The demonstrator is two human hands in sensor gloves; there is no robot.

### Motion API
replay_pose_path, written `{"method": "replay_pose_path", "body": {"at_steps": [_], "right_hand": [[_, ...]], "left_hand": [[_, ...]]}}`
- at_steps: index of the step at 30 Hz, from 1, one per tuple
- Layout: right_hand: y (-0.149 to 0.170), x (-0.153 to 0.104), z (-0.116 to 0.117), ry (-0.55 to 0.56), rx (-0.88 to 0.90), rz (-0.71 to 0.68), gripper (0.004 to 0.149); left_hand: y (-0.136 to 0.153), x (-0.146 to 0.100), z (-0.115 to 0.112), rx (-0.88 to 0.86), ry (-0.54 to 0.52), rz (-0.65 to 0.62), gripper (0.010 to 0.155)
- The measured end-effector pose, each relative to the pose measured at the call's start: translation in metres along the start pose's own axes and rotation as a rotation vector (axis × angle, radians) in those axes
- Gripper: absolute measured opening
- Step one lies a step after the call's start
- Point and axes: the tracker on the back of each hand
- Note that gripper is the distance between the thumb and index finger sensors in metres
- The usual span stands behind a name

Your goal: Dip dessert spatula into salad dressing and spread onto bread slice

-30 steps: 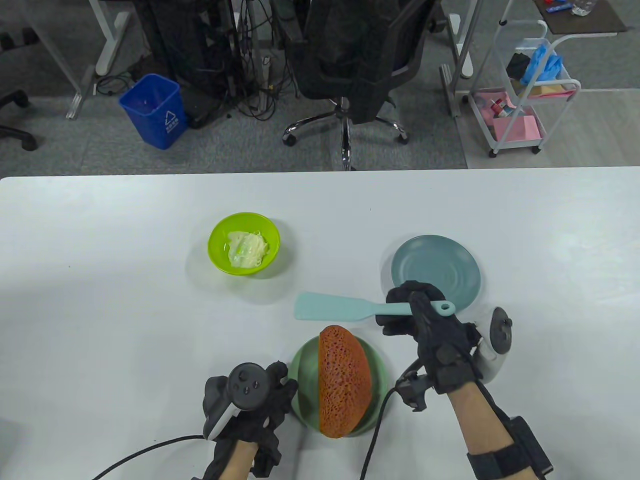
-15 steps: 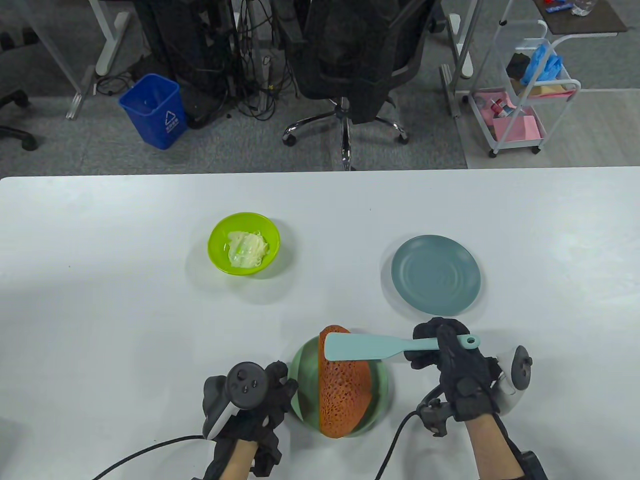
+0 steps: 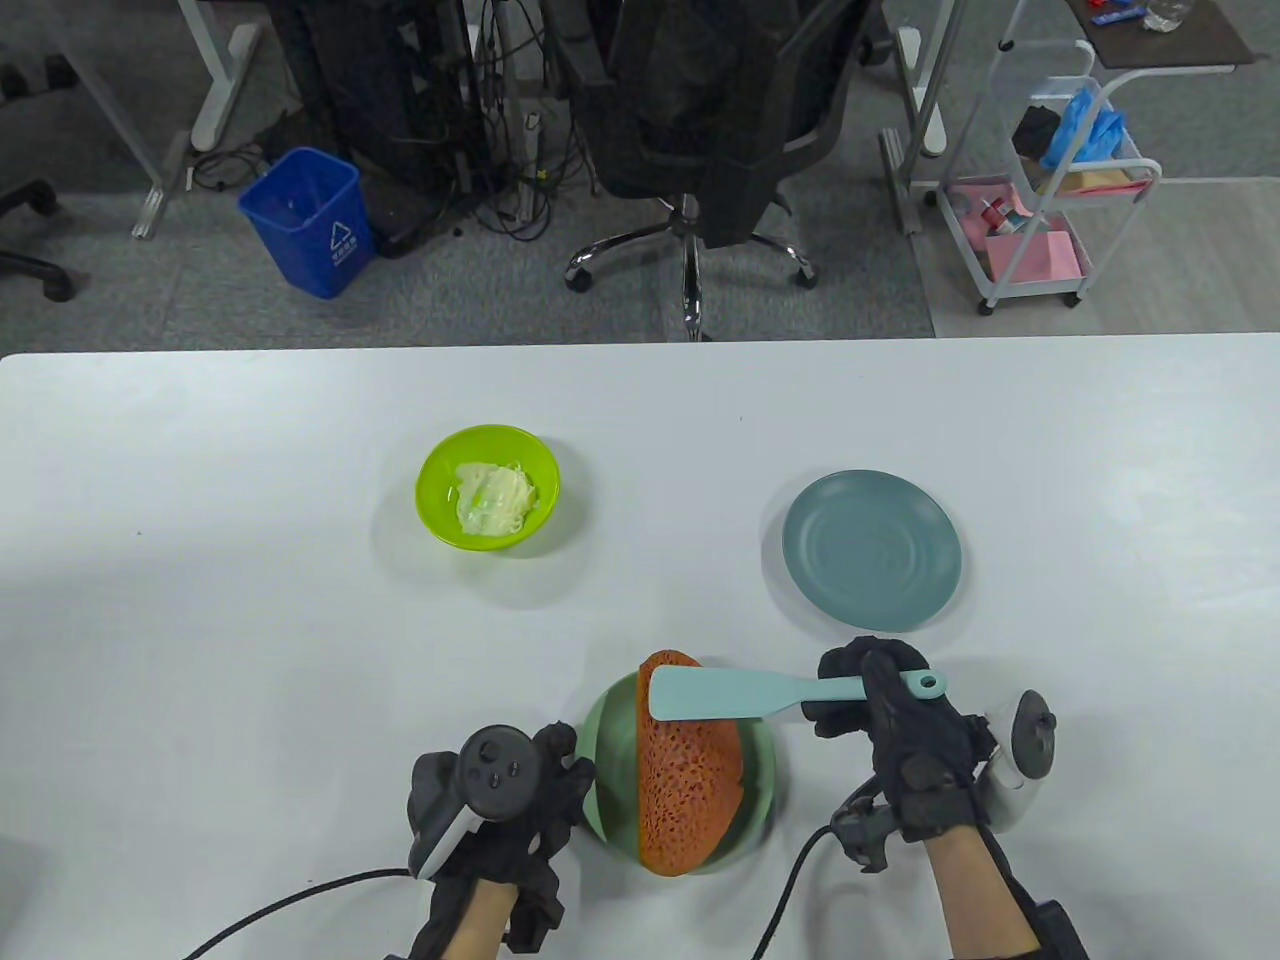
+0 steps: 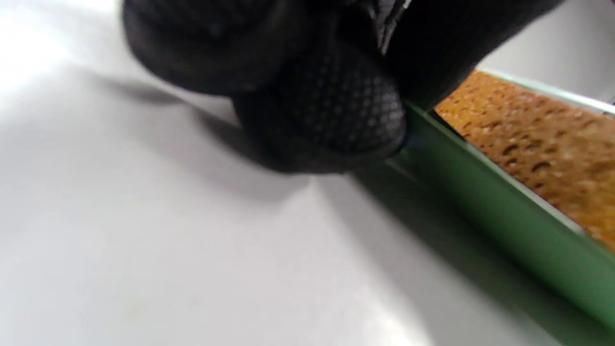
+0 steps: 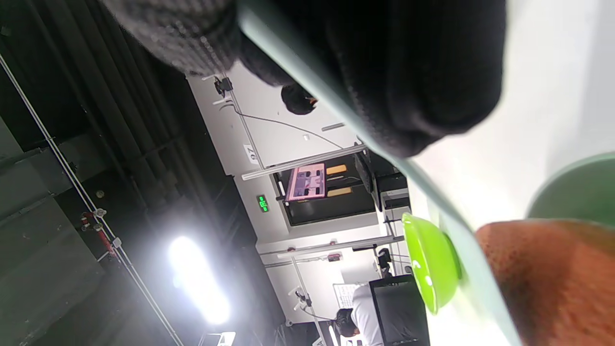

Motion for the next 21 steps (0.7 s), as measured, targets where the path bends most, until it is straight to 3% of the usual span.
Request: {"method": "replay_pose_path", "body": {"at_steps": [21], "right_hand": [[-0.018, -0.008, 0.002, 0.027, -0.145, -0.026, 0.038]], "left_hand": [[-0.002, 0.0, -0.001, -0.001, 0.005, 0.007, 0.053]]}}
Point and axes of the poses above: the tracker on the back of each hand, its own y axis roughly to the little-finger side, its own x axis roughly from the wrist to the fingertips, z = x × y, and after that the axes turned 14 degrees about -y, right-handed
